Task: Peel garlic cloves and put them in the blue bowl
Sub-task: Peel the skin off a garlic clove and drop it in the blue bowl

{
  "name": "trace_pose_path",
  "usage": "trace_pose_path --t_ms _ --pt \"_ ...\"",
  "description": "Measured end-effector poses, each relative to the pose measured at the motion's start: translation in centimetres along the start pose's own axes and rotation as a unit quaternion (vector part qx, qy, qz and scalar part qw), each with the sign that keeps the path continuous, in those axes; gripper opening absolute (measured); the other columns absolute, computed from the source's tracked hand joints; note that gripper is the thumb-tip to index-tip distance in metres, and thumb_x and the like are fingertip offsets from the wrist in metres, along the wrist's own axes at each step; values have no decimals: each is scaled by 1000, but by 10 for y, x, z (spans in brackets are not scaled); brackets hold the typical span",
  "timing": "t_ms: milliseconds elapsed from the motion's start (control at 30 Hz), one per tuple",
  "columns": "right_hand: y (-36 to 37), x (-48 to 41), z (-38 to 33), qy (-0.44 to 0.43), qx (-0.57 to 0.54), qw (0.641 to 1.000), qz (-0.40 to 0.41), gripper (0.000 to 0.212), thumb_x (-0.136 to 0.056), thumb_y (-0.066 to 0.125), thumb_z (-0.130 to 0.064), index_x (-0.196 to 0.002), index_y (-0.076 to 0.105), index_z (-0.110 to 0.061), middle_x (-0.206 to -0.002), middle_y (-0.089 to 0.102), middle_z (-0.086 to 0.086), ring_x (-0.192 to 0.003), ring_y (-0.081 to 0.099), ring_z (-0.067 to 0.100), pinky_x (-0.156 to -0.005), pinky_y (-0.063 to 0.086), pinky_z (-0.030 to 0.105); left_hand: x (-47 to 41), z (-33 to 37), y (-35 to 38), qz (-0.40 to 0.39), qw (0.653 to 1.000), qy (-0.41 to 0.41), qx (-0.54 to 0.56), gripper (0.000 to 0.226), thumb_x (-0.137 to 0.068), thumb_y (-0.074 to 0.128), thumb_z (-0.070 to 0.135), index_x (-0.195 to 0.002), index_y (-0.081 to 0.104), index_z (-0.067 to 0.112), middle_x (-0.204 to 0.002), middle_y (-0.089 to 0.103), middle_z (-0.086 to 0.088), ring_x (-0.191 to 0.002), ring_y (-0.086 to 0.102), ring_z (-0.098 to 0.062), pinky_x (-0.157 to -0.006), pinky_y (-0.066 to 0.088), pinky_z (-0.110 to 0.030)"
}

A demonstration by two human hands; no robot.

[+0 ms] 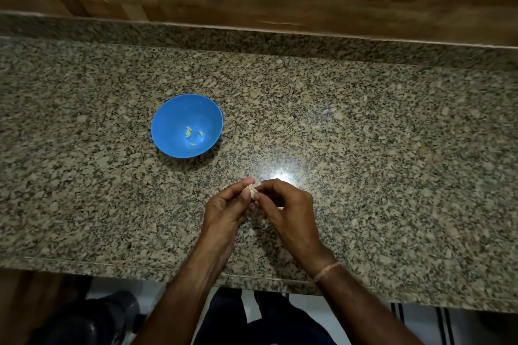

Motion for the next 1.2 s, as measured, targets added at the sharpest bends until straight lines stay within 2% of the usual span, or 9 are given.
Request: trace_pose_path --t_ms 167,400,567,633,700,800,933,1067,1200 --pt "-3 1 -3 -21 26 999 -33 15 -98 72 -18 -112 78 -16 -96 79 -9 -87 74 1 -77 61 23 1 -2 -3 -10 1000 19 -11 39 -87 72 18 -123 71 4 -122 74 -14 -118 69 -28 -92 57 -32" --pt "6 7 3 -54 159 985 -21 13 -105 63 -29 -98 69 -19 -81 66 -9 -70 61 5 -62 52 34 10 -8 1 13 1000 17 -20 34 -86 71 18 -118 73 7 -115 77 -15 -114 72 -28 -99 56 -39" --pt "0 4 10 52 18 998 13 8 -97 73 -26 -94 73 -19 -78 72 -9 -71 71 9 -63 59 28 0 -8 1 72 992 7 -105 18 -94 74 16 -111 75 12 -103 79 -11 -100 75 -27 -87 60 -38" --pt "-6 3 26 85 30 996 15 5 -94 76 -17 -90 72 -20 -78 72 -9 -72 70 9 -65 58 27 -9 -1 -6 119 957 69 -254 17 -91 78 18 -108 76 17 -98 78 -4 -90 75 -17 -71 58 -19" --pt "-10 6 45 105 67 992 -15 9 -92 76 -14 -87 73 -21 -78 73 -9 -73 69 8 -69 59 31 -18 7 -11 148 875 164 -431 19 -90 80 18 -108 75 16 -101 72 2 -88 68 -12 -62 46 -9" --pt "-5 14 58 105 116 986 -61 13 -89 74 -8 -82 72 -19 -78 73 -8 -74 69 7 -72 59 38 -34 5 -16 109 774 235 -578 25 -88 80 15 -111 71 13 -107 65 -1 -100 58 -21 -74 44 -22" --pt "4 18 60 104 143 980 -92 20 -87 72 -1 -77 70 -17 -76 71 -9 -73 67 4 -70 58 33 -21 -9 -18 125 690 253 -666 45 -81 84 27 -120 62 18 -116 57 -3 -107 51 -25 -84 47 -40" --pt "4 13 60 116 172 973 -106 21 -86 74 -2 -73 70 -17 -70 70 -10 -68 66 1 -63 54 20 16 -36 -20 138 738 255 -610 33 -88 78 33 -111 56 24 -106 54 4 -96 51 -19 -73 45 -35" --pt "3 3 60 147 189 963 -122 14 -82 83 -12 -72 75 -17 -70 72 -10 -66 68 2 -65 58 25 17 -53 -27 112 785 198 -577 24 -90 76 35 -100 55 33 -93 51 15 -83 53 -11 -59 36 -28"
Point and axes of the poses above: each hand's wrist, its own x-axis away from the middle knuckle, its own y-axis out of the palm, z = x × y, the point moved 2 cm from there along -x, towards the middle knuckle
